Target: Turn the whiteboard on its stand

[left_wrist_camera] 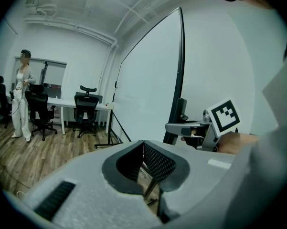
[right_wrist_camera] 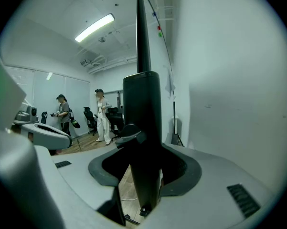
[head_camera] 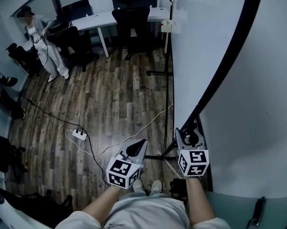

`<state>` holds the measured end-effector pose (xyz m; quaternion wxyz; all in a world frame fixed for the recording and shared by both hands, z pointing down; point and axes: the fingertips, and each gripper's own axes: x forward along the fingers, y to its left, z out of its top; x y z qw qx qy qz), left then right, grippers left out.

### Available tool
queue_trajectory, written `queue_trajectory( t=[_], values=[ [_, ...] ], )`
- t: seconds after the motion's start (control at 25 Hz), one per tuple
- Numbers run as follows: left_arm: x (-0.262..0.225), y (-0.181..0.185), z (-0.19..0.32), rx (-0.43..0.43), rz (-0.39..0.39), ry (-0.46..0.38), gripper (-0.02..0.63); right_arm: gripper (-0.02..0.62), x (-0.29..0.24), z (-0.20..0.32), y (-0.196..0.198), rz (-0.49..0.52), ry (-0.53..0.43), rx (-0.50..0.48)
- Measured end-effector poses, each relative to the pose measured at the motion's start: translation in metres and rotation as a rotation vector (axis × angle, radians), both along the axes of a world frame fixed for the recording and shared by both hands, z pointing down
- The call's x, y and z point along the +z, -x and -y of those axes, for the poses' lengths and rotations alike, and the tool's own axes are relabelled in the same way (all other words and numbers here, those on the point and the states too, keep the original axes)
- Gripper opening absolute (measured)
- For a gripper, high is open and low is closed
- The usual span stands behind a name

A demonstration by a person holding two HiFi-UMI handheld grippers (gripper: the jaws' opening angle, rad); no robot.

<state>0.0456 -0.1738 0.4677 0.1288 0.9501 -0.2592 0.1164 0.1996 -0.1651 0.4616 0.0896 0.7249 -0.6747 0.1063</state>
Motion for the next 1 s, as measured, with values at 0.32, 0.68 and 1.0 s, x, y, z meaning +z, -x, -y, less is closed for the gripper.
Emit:
queue_trajectory(
  t=[0.32,0.68,1.0],
  values=[
    [-0.001,0.001,-0.012,0.009,0.005,0.008,0.011,0.184,-0.004,-0.013,0.001,0.002,0.002,0.008],
    [0.0,0.009,-0.016,0.006,0.005,0.0,0.011,0.184,-0.002,-0.018,0.001,-0.005,0.011,0.0],
    [0.005,0.018,-0.021,-0.003,0.015,0.007,0.011,0.184,0.003,-0.042,0.007,0.003,0.03,0.019]
  ],
)
